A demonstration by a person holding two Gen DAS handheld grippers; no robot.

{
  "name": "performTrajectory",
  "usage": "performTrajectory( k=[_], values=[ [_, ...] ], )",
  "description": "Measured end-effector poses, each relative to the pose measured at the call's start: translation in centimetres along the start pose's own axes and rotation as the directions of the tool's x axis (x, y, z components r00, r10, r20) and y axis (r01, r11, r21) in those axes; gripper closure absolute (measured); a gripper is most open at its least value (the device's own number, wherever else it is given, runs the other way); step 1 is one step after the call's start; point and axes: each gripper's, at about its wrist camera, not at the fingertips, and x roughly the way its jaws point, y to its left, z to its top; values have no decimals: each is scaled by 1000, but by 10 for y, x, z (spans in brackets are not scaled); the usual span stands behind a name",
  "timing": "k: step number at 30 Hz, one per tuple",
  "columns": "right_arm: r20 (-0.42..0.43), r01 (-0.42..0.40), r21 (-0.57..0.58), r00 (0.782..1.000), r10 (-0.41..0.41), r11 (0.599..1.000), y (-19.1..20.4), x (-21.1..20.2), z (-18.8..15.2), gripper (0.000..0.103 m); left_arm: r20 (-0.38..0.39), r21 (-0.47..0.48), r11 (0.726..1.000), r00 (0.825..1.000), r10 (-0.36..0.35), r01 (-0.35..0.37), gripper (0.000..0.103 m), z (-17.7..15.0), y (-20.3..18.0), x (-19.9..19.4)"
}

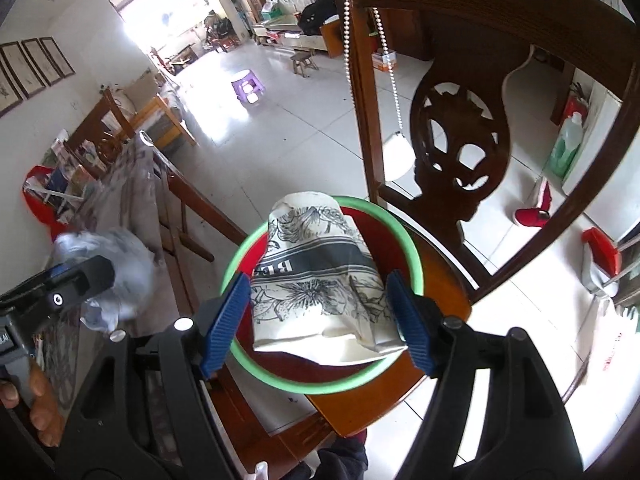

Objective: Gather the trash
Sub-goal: 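Open both tools over the red bin to drop the foil and cup, then grasp the pink plastic bag with the left tool while the right tool reaches toward the water bottle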

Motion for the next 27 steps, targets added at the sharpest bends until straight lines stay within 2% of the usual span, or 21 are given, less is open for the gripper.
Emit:
performTrajectory(
  k=[1, 7, 14, 20, 23, 27],
  values=[
    [0, 7, 4, 1000, -7, 1000, 0, 2, 2, 24, 2, 0, 1000, 1000, -2, 2, 33, 1, 0, 1],
    [-4, 6, 24, 1000, -5, 1000, -1, 5, 0, 23, -4, -30, 999, 999, 33, -33, 32, -2, 15, 0],
    [-43, -22, 4, 999, 22, 1000, 16, 17, -3, 23, 18, -147, 980, 990, 141, -137, 32, -30, 62, -26],
    [-67, -68, -62, 996, 64, 996, 55, 29, -4, 23, -12, -367, 906, 975, 221, -210, 32, -74, 120, -59],
    [-87, -92, -103, 993, 83, 990, 81, 36, -8, 23, -30, -411, 875, 964, 266, -254, 32, -95, 146, -74],
    [-113, -111, -161, 989, 94, 981, 119, 41, -18, 23, -10, -457, 836, 942, 336, -303, 32, -115, 187, -104]
  ],
)
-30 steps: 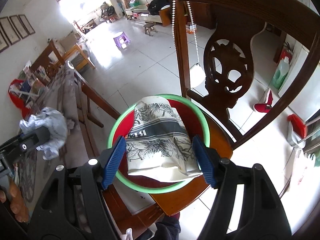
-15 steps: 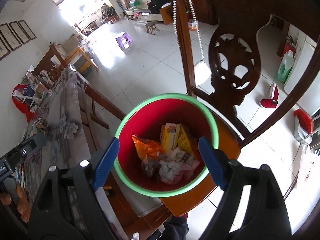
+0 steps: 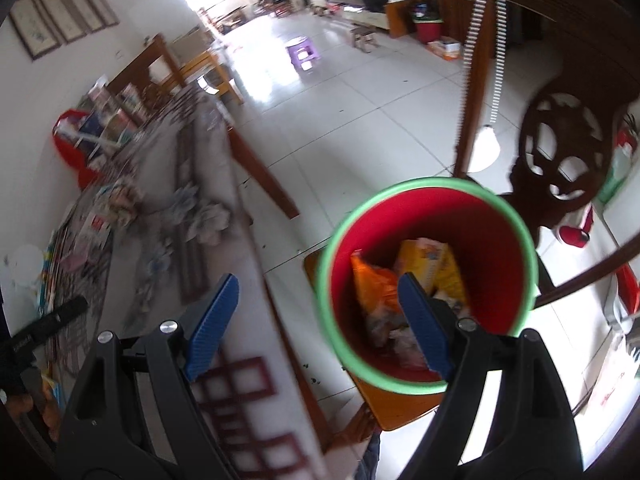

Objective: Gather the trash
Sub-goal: 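Grasp the pink plastic bag with the left tool while the right tool reaches toward the water bottle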

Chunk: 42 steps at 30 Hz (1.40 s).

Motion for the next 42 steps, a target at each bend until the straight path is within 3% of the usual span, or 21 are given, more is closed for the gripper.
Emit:
performTrajectory(
  k=[6, 12, 19, 23, 26, 35, 39, 42],
  values=[
    [-37, 12, -45, 999, -13, 999, 56, 10, -19, 23, 96, -11, 993, 989, 115, -114, 32, 31, 93, -24],
    [-25, 38, -38, 999, -39, 999, 98, 7, -38, 23, 121, 71, 970, 968, 221, -231, 31, 90, 172, -19],
    [-18, 90, -16, 996, -90, 996, 138, 2, -63, 23, 13, 167, 952, 966, 258, -256, 30, 131, 220, 39],
    [-17, 121, -8, 992, -121, 993, 153, 0, -70, 23, -33, 192, 955, 971, 237, -227, 32, 132, 233, 64],
    [-13, 131, -33, 991, -132, 991, 169, 1, -70, 23, -56, 187, 963, 977, 207, -193, 80, 126, 240, 69],
    [-45, 55, -182, 997, -64, 982, 239, 28, -49, 23, -2, 87, 992, 996, 88, -88, 80, 82, 252, 29],
    [-40, -13, -272, 999, 2, 962, 289, 45, -24, 23, 18, 68, 995, 997, 72, -73, 80, 66, 254, 8],
    [-52, -84, -272, 996, 73, 959, 329, 66, 1, 23, 32, 54, 995, 996, 84, -86, 80, 51, 257, -13]
  ],
)
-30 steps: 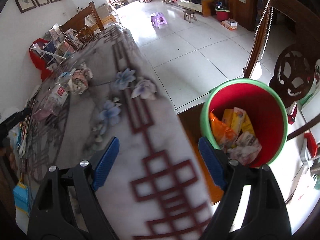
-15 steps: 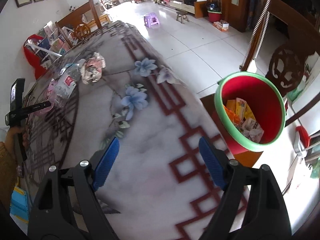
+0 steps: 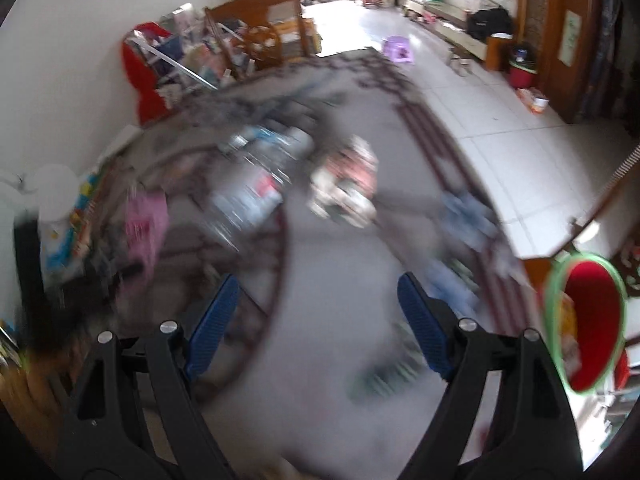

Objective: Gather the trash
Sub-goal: 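Grasp the pink plastic bag with the left tool while the right tool reaches toward the water bottle, then grasp the clear water bottle with the right tool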

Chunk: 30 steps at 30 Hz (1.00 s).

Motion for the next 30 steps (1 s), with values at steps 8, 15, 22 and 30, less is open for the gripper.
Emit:
performTrajectory(
  k=[8, 15, 22, 30],
  values=[
    [-102, -31, 71, 994, 38, 997, 51, 89, 77, 22, -41, -31, 999, 999, 27, -29, 80, -35, 7, -21],
    [-182, 56, 97, 983, -38, 994, 56, 140, 86, 19, -68, -52, 996, 996, 63, -67, 78, -52, 16, -17],
    [-245, 13, 88, 969, 9, 996, 62, 168, 74, 31, -73, -89, 990, 992, 101, -108, 78, -53, 34, -13],
    [-262, -120, -8, 958, 114, 993, 66, 129, 48, 34, -77, -84, 990, 992, 103, -110, 76, -55, 37, -10]
  ],
)
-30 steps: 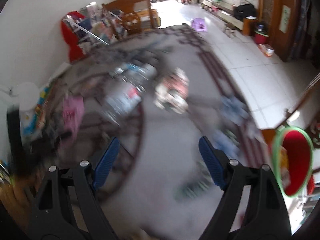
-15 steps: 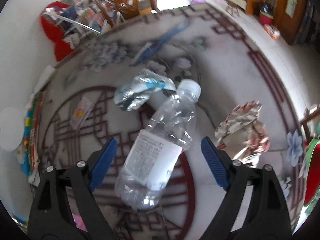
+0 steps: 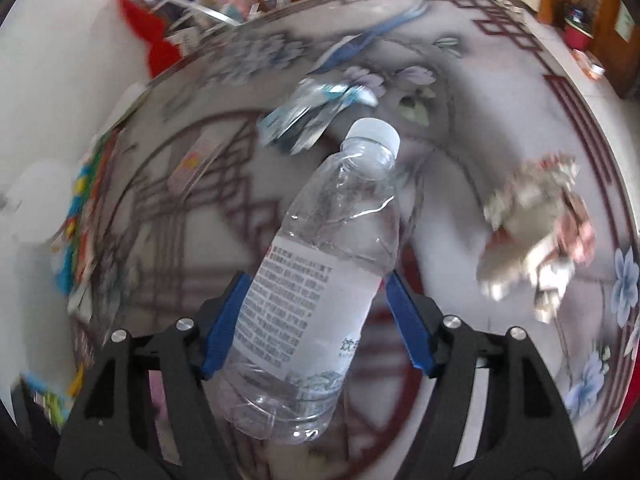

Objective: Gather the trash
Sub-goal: 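Grasp the clear water bottle with the right tool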

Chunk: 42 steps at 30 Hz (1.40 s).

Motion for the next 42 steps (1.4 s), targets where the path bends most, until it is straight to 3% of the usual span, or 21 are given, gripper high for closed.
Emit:
performTrajectory(
  k=[4, 6, 10, 13, 15, 17, 20, 22, 25, 30, 33, 34, 35, 36, 39, 42],
  values=[
    [-39, -14, -71, 999, 11, 997, -4, -28, -53, 34, 3, 20, 1000, 1000, -9, 9, 75, -1, -5, 1],
    [-40, -3, -84, 999, 0, 996, -8, -39, -74, 34, 4, 33, 999, 1000, -12, 12, 66, -3, -8, 0],
    [1, 48, -121, 999, -48, 992, -12, -66, -120, 34, 9, 49, 999, 1000, -25, 24, 65, -3, -13, -3],
    [44, 54, -58, 998, -51, 997, -17, -81, -147, 34, 14, 55, 998, 999, -32, 31, 60, -3, -17, -4],
    [64, 48, -1, 997, -48, 999, -23, -87, -159, 34, 16, 44, 998, 999, -52, 51, 54, -2, -18, -5],
    [74, 62, 4, 995, -63, 998, -26, -89, -161, 34, 10, 24, 997, 997, -70, 70, 53, 0, -18, -4],
    [118, 74, 42, 990, -79, 996, -34, -99, -163, 35, 8, 19, 998, 998, -60, 60, 52, 1, -19, 0],
    [131, 62, 77, 989, -72, 995, -40, -101, -165, 36, 9, 7, 999, 999, -47, 47, 44, 2, -18, 2],
    [128, 60, 83, 989, -70, 995, -42, -102, -170, 45, 11, -9, 1000, 1000, -29, 29, 44, 3, -15, 4],
    [93, 69, 69, 993, -76, 995, -42, -96, -177, 45, 1, -4, 1000, 1000, -4, 5, 44, 6, -12, 10],
    [96, 85, 67, 991, -91, 994, -42, -96, -179, 43, -11, -8, 1000, 1000, -7, 6, 50, 5, -10, 15],
    [97, 99, 58, 990, -104, 993, -42, -95, -179, 38, -23, -9, 1000, 1000, -11, 11, 56, 3, -10, 17],
    [95, 112, 53, 989, -116, 992, -41, -94, -179, 37, -34, -10, 1000, 999, -13, 13, 72, 2, -9, 19],
    [93, 115, 52, 989, -119, 992, -41, -94, -179, 37, -41, -11, 1000, 999, -16, 16, 81, 0, -8, 20],
    [83, 126, 49, 988, -129, 991, -40, -91, -180, 27, -16, -11, 1000, 1000, -20, 19, 83, -3, -8, 12],
    [73, 160, 33, 984, -162, 986, -40, -85, -181, 26, 25, 0, 1000, 999, -25, 25, 84, -2, -13, -3]
  ],
)
